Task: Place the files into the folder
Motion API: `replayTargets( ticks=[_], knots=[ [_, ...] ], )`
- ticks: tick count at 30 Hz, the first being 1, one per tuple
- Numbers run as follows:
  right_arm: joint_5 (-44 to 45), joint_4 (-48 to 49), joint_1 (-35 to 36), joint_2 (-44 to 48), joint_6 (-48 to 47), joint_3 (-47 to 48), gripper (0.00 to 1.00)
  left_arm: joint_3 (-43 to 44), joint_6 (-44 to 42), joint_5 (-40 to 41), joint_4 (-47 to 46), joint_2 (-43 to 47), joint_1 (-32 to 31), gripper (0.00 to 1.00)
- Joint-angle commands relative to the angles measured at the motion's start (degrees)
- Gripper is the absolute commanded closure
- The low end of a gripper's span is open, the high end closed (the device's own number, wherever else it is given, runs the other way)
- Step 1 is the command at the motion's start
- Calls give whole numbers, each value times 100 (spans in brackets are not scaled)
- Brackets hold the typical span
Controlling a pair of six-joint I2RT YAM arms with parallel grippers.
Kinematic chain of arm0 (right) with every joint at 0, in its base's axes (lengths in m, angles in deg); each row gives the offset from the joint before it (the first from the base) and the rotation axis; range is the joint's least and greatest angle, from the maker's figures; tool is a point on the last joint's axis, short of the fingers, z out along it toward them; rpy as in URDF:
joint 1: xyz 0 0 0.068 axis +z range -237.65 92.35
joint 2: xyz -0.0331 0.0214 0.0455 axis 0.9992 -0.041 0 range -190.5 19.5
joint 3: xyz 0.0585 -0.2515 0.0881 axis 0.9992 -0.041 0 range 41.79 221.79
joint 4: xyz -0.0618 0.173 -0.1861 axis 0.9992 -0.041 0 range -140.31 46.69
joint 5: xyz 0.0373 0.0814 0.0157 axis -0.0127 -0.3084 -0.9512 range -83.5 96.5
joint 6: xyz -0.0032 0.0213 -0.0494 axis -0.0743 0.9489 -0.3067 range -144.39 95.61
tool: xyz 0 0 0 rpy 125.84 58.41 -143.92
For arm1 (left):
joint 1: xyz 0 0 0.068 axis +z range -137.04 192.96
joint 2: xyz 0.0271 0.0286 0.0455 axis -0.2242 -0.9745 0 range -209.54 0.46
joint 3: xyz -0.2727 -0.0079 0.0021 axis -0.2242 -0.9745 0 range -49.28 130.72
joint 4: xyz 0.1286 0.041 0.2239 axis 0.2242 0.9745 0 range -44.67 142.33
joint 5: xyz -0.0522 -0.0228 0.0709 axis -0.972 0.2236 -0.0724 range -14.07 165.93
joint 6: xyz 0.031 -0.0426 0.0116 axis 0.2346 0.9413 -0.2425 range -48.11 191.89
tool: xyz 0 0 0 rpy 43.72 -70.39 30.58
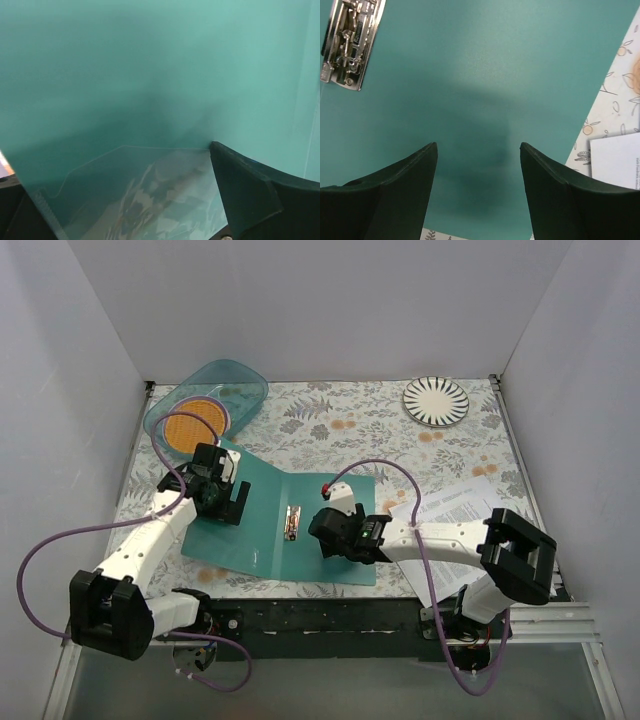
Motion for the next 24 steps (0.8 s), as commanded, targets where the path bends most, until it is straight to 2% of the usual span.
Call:
replayTargets(
  ticks=[1, 6, 11, 16, 17, 21, 24],
  knots=[
    [-571, 170, -179, -238, 23, 262, 25, -38, -448, 605, -317, 349, -2, 5],
    [-791, 56, -469, -221, 173, 33, 26, -11, -861, 466, -229, 481, -2, 3],
    [-870, 56, -628, -54, 225, -169, 27, -782, -1011, -53, -202, 446, -11, 13],
    [-1011, -40, -698, -273, 164, -3, 27, -1022, -932, -141, -291, 270, -11, 7],
    [-1011, -119, -707, -404, 155, 67, 27, -978, -880, -150, -299, 297, -11, 2],
    [-1046, -208, -716, -590, 164, 112, 27, -320, -783, -291, 33, 385, -11, 2],
    [-1081, -155, -768, -634, 164, 33, 27, 540, -765, -353, 534, 332, -11, 2]
  ],
)
